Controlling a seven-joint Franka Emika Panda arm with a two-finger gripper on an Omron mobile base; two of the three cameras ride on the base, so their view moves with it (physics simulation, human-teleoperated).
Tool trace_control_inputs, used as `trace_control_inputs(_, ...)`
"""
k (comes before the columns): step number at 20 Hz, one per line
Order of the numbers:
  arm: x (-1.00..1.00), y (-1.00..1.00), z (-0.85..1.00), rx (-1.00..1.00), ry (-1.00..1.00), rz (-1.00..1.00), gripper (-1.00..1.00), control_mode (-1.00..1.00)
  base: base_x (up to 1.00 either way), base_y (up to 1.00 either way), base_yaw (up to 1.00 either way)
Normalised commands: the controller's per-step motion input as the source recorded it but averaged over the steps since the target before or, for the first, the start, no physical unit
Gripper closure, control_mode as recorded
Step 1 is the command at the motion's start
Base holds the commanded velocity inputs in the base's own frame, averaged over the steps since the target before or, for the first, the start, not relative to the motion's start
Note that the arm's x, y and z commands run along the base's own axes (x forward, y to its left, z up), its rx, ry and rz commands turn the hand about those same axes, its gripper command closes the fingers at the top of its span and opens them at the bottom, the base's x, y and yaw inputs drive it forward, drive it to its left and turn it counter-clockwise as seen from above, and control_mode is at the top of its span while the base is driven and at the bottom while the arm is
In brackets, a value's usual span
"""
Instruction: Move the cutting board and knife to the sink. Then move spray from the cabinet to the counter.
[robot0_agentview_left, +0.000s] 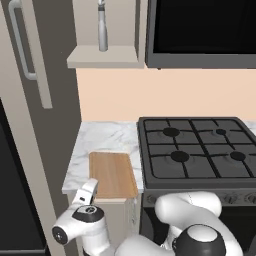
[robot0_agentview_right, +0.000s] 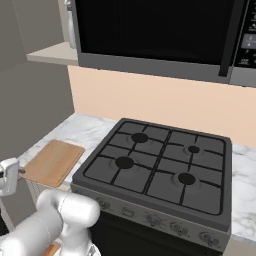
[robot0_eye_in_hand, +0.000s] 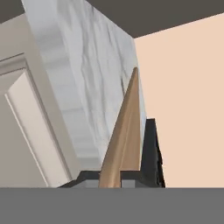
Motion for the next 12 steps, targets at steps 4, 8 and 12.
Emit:
trace_control_inputs(4,-0.33,-0.01,0.57,0.00,-0.17,0.00,1.00,-1.00,0.00,0.00,0.00)
trace_control_inputs(8,-0.23,-0.09,0.67,0.00,-0.19,0.00,1.00,-1.00,0.00,0.00,0.00)
trace_control_inputs(12,-0.20,-0.10,0.75,0.00,-0.21,0.00,1.00,-1.00,0.00,0.00,0.00)
